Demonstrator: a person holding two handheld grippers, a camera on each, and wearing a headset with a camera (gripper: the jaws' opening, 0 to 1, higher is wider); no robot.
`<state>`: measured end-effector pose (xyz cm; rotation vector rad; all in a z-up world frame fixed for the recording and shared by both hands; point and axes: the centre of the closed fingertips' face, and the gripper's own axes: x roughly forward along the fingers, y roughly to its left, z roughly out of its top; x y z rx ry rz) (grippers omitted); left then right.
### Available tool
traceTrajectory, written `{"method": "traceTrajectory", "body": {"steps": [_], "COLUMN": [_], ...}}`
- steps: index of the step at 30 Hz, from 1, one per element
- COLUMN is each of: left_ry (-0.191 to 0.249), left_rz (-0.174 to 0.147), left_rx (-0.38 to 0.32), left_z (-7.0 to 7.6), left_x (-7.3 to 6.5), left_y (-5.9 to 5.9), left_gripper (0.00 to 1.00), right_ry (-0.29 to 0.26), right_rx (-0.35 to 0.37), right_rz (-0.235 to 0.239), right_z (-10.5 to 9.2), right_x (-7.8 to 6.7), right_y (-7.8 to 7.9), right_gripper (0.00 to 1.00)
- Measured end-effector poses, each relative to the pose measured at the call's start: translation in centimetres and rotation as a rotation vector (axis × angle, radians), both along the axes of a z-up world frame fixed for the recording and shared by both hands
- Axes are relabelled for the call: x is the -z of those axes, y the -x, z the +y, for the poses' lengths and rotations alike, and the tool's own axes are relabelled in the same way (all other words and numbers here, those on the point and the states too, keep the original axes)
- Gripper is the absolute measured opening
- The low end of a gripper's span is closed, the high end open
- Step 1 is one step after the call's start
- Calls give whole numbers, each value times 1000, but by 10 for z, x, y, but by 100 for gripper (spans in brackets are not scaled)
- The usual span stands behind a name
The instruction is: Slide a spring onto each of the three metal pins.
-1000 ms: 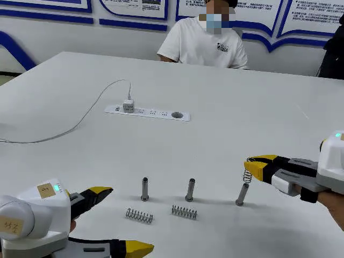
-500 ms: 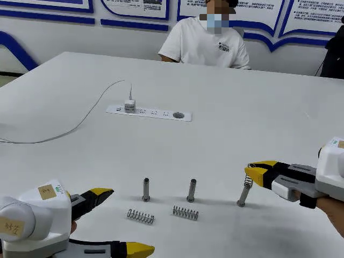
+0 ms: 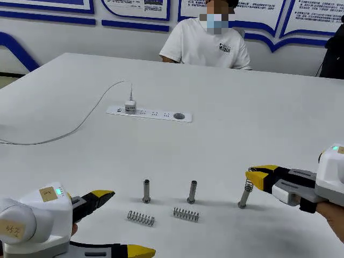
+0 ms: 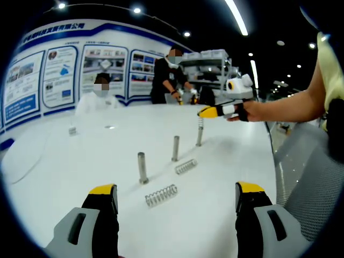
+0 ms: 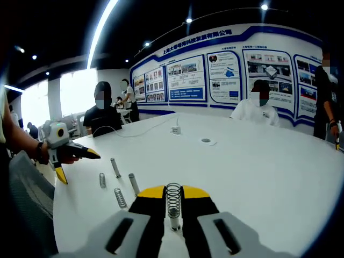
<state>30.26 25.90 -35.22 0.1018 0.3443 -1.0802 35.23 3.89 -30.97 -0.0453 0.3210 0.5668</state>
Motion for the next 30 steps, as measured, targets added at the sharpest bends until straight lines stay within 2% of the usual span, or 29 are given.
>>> {"method": "traceTrajectory", "body": {"steps": [9,30], "left_ry": [-1,1], "left_rz": [3,10], "left_rx": [1,-5], "left_z": [0,0], "left_x": [1,4], "left_y": [0,1], "left_gripper": [92,92], "right_ry": [3,46], "right_rx": [0,-1], "right_rz": [5,62], "right_z": [-1,-2], "right_x": [5,29], "right_y": [2,4], "right_gripper": [12,12]}}
